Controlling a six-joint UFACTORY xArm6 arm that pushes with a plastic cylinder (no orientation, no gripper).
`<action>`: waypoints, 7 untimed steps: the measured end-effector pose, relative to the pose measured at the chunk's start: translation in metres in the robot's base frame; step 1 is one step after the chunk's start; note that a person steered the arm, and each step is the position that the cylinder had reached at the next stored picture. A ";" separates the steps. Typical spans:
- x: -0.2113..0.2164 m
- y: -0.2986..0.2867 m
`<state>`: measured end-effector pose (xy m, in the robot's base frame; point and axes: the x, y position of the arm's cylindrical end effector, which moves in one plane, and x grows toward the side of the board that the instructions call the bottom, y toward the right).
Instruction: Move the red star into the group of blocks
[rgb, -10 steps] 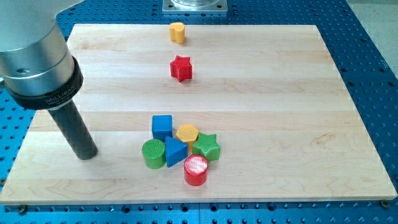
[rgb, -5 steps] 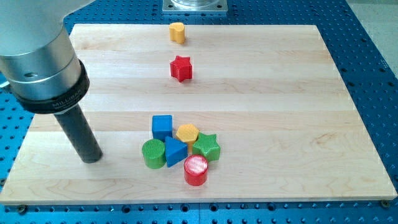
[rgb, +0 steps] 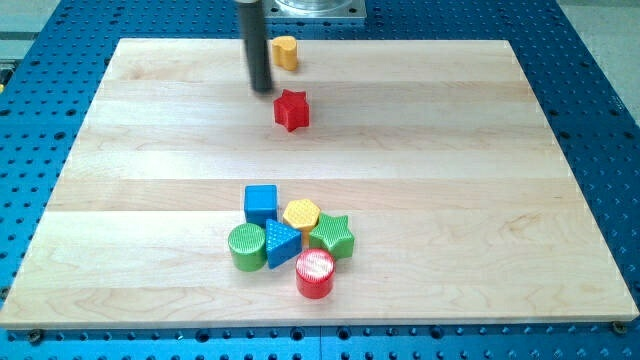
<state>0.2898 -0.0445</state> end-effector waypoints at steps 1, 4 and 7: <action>0.034 0.027; 0.111 -0.018; 0.174 0.009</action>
<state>0.4642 -0.0360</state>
